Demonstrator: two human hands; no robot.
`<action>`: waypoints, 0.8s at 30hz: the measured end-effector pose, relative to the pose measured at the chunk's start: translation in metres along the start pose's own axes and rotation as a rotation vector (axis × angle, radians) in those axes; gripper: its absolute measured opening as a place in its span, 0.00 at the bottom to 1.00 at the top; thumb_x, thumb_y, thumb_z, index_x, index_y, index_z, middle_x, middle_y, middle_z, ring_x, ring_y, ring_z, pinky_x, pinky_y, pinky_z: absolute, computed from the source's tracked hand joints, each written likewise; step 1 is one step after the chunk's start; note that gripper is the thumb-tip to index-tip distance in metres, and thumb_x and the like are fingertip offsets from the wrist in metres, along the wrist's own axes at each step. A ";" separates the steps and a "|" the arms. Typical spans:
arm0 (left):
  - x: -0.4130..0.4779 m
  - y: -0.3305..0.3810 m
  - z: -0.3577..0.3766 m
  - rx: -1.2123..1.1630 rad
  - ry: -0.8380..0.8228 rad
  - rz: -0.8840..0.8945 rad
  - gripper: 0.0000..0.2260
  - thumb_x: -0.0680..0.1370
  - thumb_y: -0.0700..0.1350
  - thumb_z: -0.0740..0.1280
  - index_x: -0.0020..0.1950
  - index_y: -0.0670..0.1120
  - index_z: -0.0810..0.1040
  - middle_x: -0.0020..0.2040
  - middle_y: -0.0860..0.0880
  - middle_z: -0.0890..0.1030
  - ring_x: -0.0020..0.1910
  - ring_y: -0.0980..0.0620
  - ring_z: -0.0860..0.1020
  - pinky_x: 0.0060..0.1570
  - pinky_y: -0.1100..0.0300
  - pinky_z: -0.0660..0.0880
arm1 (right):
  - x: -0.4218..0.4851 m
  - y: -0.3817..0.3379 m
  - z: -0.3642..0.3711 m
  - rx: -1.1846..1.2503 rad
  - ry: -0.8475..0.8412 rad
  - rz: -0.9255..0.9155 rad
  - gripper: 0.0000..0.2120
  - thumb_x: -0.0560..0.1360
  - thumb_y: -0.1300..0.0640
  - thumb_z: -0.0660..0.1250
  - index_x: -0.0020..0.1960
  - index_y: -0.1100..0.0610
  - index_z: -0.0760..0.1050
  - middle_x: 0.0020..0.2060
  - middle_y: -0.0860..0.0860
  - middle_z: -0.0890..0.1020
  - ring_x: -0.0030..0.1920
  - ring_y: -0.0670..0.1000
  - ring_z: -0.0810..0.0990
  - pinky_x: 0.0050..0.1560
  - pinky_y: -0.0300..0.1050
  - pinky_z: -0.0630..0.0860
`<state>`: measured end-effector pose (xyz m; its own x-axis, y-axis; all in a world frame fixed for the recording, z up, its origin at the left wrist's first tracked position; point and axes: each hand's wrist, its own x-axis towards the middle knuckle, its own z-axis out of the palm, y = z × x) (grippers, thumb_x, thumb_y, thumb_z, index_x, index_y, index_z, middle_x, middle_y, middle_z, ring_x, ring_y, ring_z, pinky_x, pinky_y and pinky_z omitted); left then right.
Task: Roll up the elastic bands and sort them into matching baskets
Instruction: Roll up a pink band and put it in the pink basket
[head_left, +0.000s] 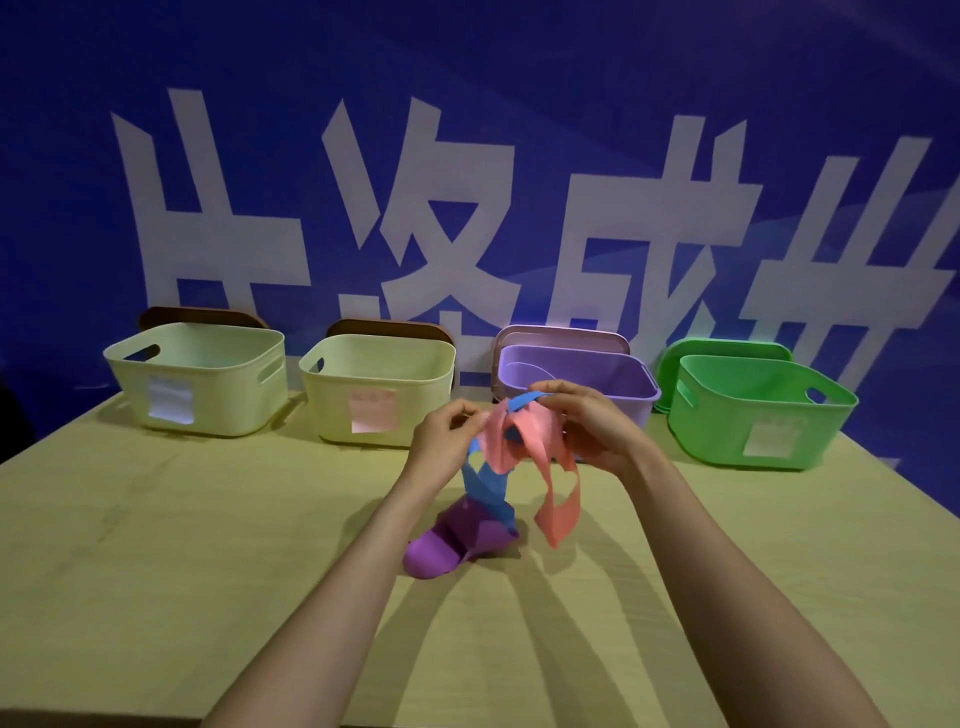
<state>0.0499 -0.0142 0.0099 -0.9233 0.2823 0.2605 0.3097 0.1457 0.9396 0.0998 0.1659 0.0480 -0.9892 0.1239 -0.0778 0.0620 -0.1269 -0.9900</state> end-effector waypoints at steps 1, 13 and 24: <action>0.000 -0.003 0.000 0.019 0.019 0.023 0.06 0.78 0.44 0.66 0.47 0.44 0.81 0.43 0.49 0.82 0.43 0.53 0.77 0.45 0.61 0.71 | -0.001 0.001 -0.001 -0.025 0.005 0.000 0.08 0.77 0.65 0.61 0.50 0.57 0.78 0.47 0.59 0.81 0.47 0.56 0.78 0.47 0.50 0.76; 0.000 0.006 0.007 -0.649 -0.109 -0.488 0.14 0.81 0.42 0.58 0.35 0.41 0.69 0.37 0.44 0.77 0.34 0.47 0.81 0.40 0.53 0.79 | 0.010 0.019 -0.003 -0.925 0.331 -0.418 0.18 0.64 0.77 0.58 0.43 0.56 0.75 0.39 0.50 0.73 0.43 0.53 0.72 0.35 0.38 0.62; -0.004 -0.013 0.027 -0.183 -0.400 -0.090 0.15 0.74 0.39 0.72 0.59 0.46 0.76 0.54 0.49 0.79 0.55 0.54 0.76 0.52 0.70 0.72 | -0.001 0.024 -0.002 -0.288 0.088 -0.237 0.18 0.72 0.77 0.56 0.45 0.57 0.76 0.37 0.51 0.80 0.36 0.48 0.79 0.35 0.41 0.74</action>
<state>0.0558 0.0080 -0.0098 -0.7730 0.6259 0.1037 0.1540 0.0265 0.9877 0.1028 0.1649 0.0243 -0.9663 0.2018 0.1596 -0.1201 0.1951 -0.9734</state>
